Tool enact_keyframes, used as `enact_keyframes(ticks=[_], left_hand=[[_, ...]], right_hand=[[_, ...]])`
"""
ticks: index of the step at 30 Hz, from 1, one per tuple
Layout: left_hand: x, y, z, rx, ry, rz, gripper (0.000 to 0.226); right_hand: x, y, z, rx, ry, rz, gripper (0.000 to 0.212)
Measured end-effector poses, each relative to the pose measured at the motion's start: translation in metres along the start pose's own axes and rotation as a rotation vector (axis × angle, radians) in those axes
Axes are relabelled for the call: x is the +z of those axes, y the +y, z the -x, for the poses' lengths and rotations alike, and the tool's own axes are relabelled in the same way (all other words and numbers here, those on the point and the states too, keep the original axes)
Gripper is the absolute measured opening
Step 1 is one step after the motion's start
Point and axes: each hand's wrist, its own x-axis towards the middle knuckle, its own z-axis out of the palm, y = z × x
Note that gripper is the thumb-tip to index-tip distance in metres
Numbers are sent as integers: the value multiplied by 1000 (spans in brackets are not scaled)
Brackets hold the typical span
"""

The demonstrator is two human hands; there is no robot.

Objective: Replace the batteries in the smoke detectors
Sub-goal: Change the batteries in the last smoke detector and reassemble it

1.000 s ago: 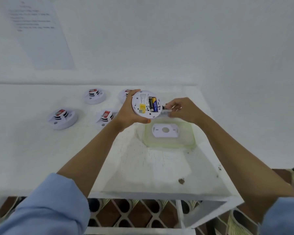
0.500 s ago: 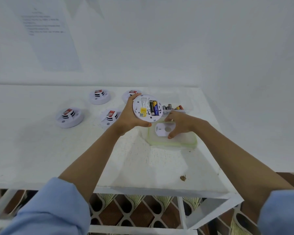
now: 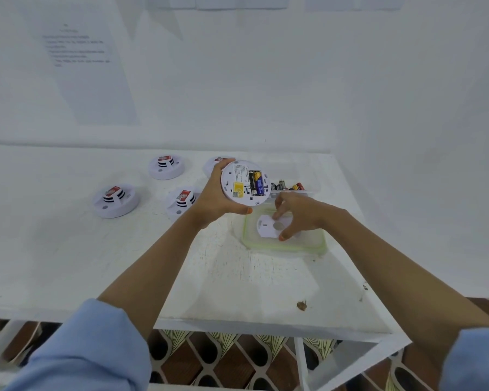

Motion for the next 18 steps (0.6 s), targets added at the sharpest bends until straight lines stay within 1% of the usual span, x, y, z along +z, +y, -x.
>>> enact_keyframes(ticks=[7, 11, 14, 16, 18], left_hand=[[4, 1, -3, 13, 6, -6, 102], [4, 2, -5, 10, 14, -4, 101], [1, 1, -7, 10, 22, -11, 99], [-1, 1, -10, 5, 23, -9, 99], [-1, 1, -13, 9, 12, -8, 99]], right_hand=[[-2, -6, -2, 36, -57, -9, 74], [-5, -7, 2, 43, -42, 8, 78], [-17, -6, 12, 39, 9, 12, 73], [-35, -2, 22, 32, 105, -23, 60], [-55, 3, 28, 26, 242, -102, 51]])
